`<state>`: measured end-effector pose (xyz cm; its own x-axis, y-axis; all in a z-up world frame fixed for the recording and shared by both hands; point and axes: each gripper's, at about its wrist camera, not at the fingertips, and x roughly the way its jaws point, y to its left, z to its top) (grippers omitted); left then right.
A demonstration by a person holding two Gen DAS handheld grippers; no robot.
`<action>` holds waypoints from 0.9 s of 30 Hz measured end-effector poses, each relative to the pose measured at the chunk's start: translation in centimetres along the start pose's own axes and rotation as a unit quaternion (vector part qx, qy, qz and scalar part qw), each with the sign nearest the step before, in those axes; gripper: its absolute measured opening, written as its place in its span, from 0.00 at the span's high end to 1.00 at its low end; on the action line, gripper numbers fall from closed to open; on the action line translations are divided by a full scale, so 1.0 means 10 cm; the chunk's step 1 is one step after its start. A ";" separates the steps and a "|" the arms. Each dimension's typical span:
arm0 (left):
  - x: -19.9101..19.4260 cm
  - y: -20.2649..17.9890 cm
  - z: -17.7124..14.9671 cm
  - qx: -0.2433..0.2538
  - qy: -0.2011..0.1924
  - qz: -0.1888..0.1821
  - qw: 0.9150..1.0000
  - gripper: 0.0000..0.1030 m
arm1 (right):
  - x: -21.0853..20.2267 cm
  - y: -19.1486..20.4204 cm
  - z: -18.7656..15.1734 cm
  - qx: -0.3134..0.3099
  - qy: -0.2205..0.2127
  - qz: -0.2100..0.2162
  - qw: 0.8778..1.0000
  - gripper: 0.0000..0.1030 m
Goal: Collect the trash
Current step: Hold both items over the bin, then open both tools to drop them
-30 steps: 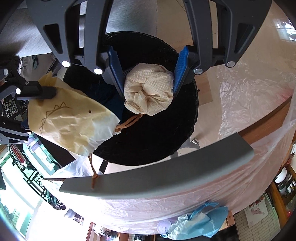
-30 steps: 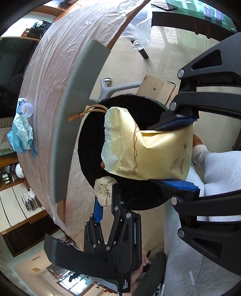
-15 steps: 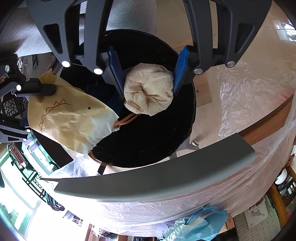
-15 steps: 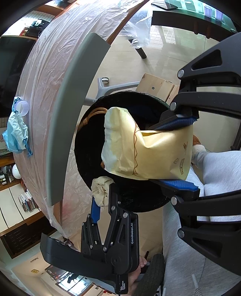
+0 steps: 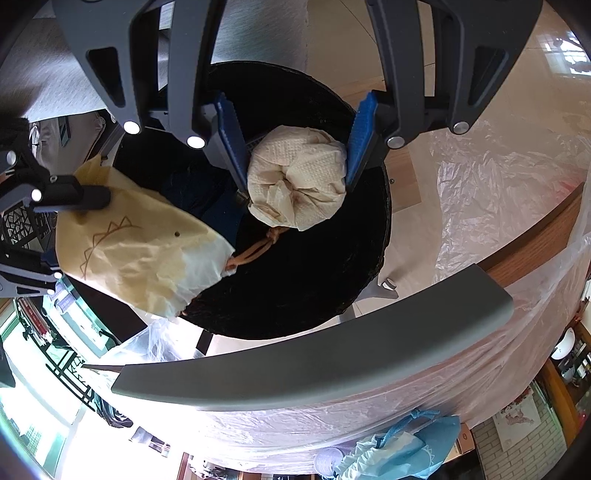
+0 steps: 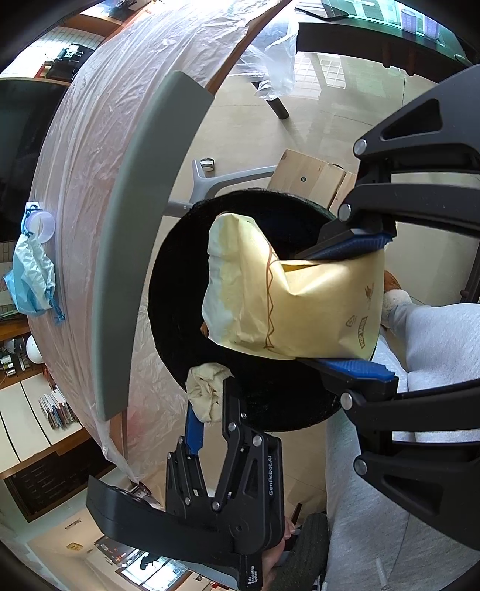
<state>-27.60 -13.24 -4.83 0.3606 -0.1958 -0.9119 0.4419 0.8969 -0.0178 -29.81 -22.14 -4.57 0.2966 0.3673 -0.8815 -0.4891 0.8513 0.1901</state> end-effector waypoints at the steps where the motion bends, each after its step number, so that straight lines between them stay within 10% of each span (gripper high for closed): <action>1: 0.00 0.00 0.00 0.000 0.000 0.000 1.000 0.50 | -0.01 -0.01 0.00 0.002 -0.002 0.000 1.000 0.56; 27: 0.00 -0.02 0.04 0.001 -0.002 0.007 1.000 0.50 | 0.01 -0.09 0.05 -0.005 0.000 -0.002 1.000 0.56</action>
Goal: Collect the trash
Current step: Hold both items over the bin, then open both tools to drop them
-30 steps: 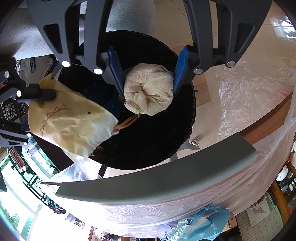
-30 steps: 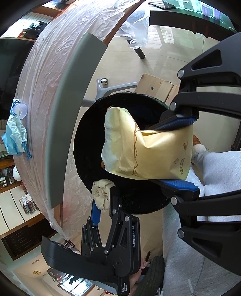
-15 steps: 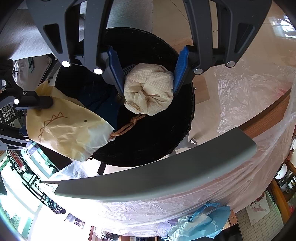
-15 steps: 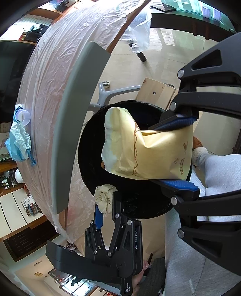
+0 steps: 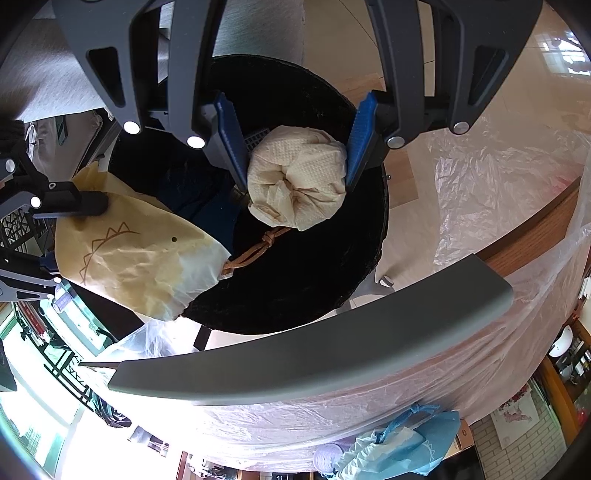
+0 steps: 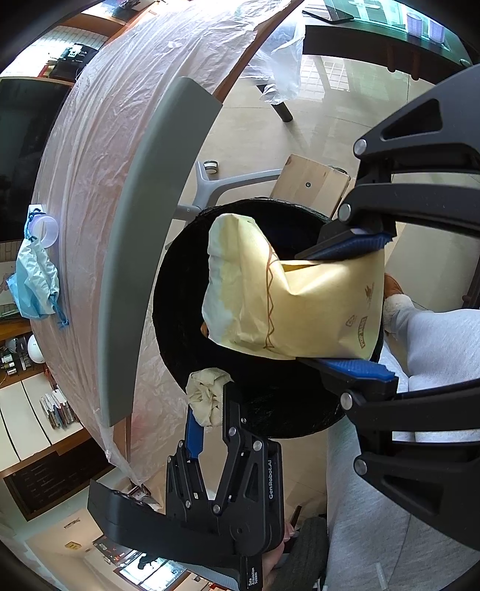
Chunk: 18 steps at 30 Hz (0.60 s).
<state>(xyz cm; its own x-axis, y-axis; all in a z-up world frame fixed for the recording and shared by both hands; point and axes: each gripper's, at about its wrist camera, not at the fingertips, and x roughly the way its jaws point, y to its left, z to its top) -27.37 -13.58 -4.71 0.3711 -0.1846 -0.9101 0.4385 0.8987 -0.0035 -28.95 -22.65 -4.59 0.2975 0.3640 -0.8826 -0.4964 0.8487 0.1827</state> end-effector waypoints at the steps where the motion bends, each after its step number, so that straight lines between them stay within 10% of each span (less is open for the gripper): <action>1: 0.01 0.00 0.00 0.001 0.000 0.000 1.000 0.50 | 0.01 0.00 0.00 0.000 0.001 0.000 1.000 0.56; 18: 0.09 -0.02 0.01 0.006 0.013 0.011 1.000 0.50 | 0.17 0.02 0.04 -0.007 0.021 0.004 1.000 0.56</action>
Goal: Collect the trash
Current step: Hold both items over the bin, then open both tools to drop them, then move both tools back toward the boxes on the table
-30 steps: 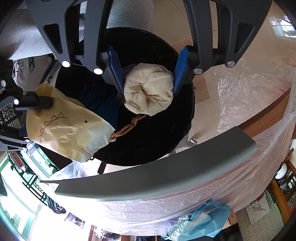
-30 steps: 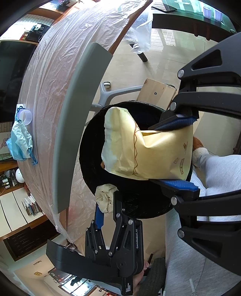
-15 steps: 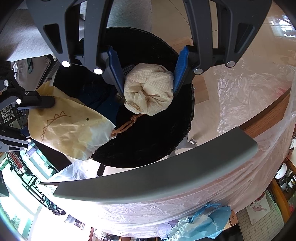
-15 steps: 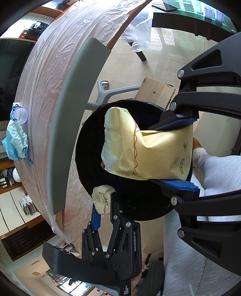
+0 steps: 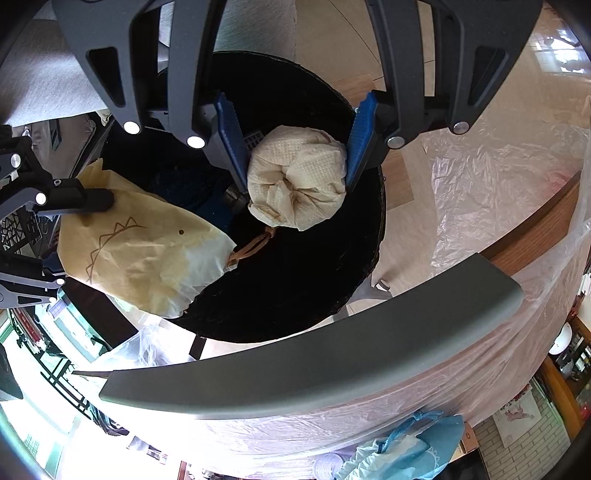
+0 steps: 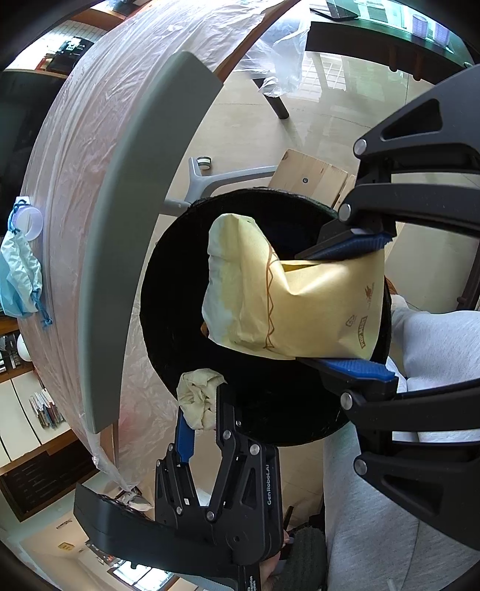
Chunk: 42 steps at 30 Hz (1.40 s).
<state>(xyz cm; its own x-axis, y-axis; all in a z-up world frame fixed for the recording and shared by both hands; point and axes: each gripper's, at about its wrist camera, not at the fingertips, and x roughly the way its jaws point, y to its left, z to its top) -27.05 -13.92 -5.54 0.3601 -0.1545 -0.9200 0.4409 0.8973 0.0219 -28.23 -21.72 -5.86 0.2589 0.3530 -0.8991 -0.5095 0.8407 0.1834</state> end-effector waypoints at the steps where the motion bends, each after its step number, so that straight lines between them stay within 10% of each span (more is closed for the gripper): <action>1: 0.01 0.00 0.00 0.001 0.001 0.001 1.000 0.50 | 0.01 0.01 0.00 -0.002 0.001 0.000 1.000 0.56; 31: 0.13 -0.05 0.07 0.022 0.013 -0.009 1.000 0.50 | 0.16 0.03 0.01 0.015 0.021 -0.016 1.000 0.53; 35: 0.07 -0.07 0.09 0.025 -0.002 0.011 1.000 0.16 | 0.11 -0.07 -0.01 0.049 0.014 -0.018 0.999 0.29; 42: -0.07 0.00 0.11 0.012 -0.018 -0.007 1.000 0.15 | -0.17 -0.20 -0.04 0.092 -0.015 -0.015 0.996 0.24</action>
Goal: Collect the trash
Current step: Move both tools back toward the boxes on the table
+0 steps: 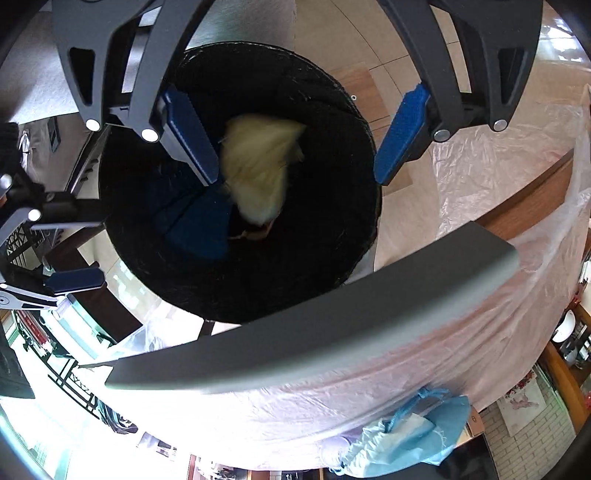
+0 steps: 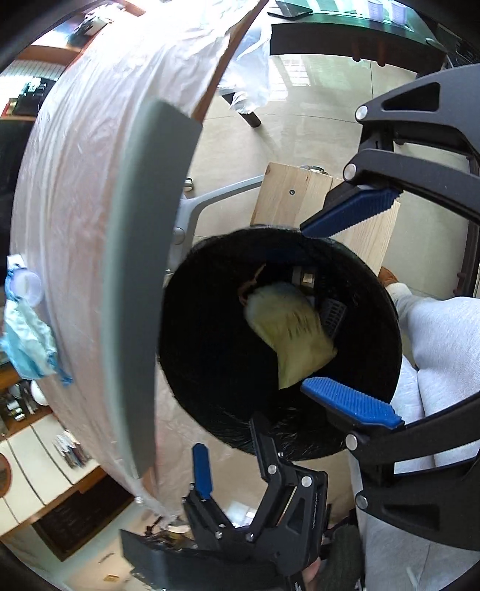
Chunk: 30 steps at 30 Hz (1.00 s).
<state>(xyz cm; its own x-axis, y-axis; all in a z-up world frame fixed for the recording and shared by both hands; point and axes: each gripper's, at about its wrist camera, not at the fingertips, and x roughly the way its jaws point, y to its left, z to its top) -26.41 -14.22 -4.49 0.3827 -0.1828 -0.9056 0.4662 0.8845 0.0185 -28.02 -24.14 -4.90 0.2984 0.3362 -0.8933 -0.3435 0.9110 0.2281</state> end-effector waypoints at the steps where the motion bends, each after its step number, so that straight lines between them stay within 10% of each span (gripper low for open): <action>1: -0.03 0.01 0.01 -0.001 -0.003 -0.001 1.000 0.15 | -0.05 -0.01 -0.01 0.001 -0.006 0.000 1.000 0.24; 15: -1.08 0.42 0.55 -0.017 -0.166 0.043 0.985 0.02 | -0.86 -0.03 0.80 0.031 -0.137 -0.034 0.989 0.04; 21: -1.10 0.90 0.97 -0.027 -0.181 0.087 0.979 0.02 | -0.82 -0.14 1.54 0.087 -0.155 0.008 0.984 0.04; 30: -0.78 1.55 1.48 -0.012 -0.170 0.115 0.979 0.02 | -0.43 0.09 2.67 0.077 -0.133 -0.040 0.987 0.04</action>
<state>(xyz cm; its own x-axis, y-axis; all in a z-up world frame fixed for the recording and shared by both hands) -10.37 -5.43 9.14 0.7199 -0.1062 -0.6859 0.3188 0.9284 0.1909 -5.86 -18.37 9.51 0.5498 0.2941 -0.7818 -0.1753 0.9557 0.2362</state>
